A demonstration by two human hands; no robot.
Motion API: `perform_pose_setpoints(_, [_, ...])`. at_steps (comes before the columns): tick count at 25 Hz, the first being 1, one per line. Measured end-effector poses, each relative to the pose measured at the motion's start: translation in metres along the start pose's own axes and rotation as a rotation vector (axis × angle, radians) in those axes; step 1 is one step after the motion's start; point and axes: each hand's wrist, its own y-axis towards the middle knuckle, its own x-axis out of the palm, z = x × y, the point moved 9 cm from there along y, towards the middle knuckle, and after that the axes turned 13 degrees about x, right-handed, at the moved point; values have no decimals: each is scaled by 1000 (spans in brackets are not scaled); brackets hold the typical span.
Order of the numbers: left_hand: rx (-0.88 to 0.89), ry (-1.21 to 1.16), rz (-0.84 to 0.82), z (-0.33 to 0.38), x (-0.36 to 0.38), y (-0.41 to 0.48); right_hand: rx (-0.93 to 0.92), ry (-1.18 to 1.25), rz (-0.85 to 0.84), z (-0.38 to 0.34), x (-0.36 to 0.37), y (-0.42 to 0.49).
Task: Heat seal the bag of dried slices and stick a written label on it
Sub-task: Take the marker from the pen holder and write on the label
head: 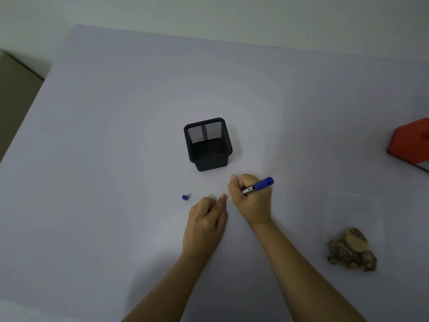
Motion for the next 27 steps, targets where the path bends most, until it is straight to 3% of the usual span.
perform_pose_setpoints(27, [-1,0,-8,0,2,-1,-21,-8,11,-5,-3,0])
